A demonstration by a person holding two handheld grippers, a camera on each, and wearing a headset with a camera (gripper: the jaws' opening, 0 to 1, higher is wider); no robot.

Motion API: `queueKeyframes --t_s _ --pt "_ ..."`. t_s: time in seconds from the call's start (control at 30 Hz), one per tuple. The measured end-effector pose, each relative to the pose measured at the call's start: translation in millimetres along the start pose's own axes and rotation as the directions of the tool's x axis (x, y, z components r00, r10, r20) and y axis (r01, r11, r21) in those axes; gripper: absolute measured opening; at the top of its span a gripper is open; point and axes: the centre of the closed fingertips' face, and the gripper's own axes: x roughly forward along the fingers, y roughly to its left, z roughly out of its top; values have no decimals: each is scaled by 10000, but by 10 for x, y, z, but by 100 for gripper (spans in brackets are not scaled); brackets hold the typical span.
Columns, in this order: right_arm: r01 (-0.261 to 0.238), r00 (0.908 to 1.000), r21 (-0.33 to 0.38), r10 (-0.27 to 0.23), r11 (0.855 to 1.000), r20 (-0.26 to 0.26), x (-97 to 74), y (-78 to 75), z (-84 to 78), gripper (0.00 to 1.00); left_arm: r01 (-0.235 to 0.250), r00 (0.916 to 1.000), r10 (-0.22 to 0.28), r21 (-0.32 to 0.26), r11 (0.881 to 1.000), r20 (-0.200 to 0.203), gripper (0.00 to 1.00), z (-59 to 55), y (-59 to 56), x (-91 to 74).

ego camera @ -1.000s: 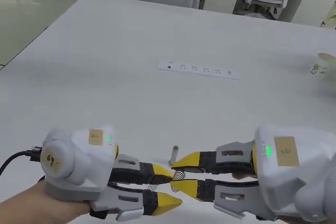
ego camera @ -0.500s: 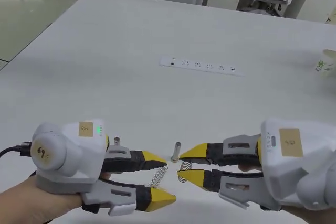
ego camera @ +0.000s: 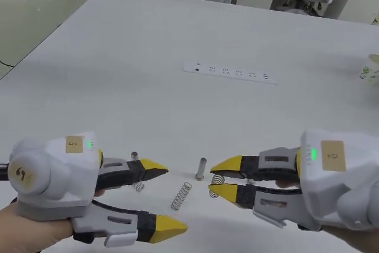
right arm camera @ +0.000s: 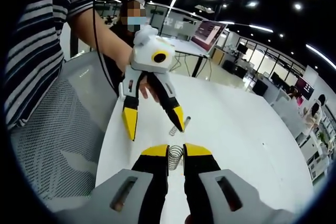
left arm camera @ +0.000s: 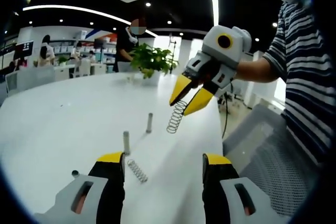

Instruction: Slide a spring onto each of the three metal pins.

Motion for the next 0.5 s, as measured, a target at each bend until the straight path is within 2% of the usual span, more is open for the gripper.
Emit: queueKeyframes --t_s 0.23,0.5 --pt "143 9998 15 -143 9999 -133 -19 -41 -61 7 -368 9992 366 -98 9993 -142 61 -66 67 -158" --pt "290 9994 72 -289 9996 -176 -36 -69 -93 7 -1221 9925 1223 -295 9921 73 68 -15 292 -400"
